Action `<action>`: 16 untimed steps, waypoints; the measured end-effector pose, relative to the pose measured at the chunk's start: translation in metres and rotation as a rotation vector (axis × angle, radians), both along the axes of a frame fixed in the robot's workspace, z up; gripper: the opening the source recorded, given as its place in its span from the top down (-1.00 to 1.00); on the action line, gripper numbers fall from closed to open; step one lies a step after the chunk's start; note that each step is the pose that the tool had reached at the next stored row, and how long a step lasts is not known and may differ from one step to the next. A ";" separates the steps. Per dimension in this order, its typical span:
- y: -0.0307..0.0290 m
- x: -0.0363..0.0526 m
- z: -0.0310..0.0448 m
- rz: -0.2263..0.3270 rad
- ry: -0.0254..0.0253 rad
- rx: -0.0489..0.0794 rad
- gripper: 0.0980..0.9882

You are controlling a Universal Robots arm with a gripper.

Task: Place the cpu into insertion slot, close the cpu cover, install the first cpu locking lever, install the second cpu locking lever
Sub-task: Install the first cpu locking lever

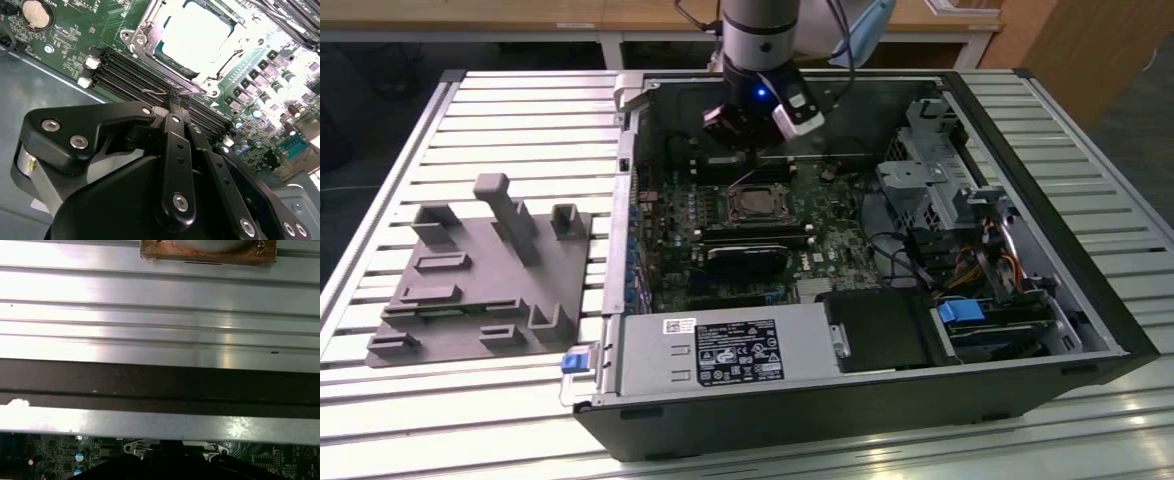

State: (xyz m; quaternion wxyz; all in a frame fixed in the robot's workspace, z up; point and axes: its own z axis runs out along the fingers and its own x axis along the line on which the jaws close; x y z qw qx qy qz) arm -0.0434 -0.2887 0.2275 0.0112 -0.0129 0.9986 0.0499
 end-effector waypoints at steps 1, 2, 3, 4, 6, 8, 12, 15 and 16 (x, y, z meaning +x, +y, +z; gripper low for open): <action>0.0002 0.0007 -0.0004 0.000 -0.0001 0.000 0.98; 0.0003 0.0014 -0.0007 0.000 -0.0001 0.000 0.98; 0.0003 0.0021 -0.0009 0.000 0.0001 0.000 0.98; 0.0003 0.0027 -0.0010 0.000 0.0001 0.000 0.98; 0.0003 0.0045 -0.0015 0.000 0.0000 0.000 0.98; 0.0003 0.0064 -0.0019 0.000 0.0000 0.000 0.98; 0.0003 0.0111 -0.0035 -0.001 -0.0001 0.000 0.98; 0.0003 0.0147 -0.0049 -0.002 -0.0001 0.000 0.98; 0.0003 0.0154 -0.0054 -0.002 -0.0001 0.000 0.98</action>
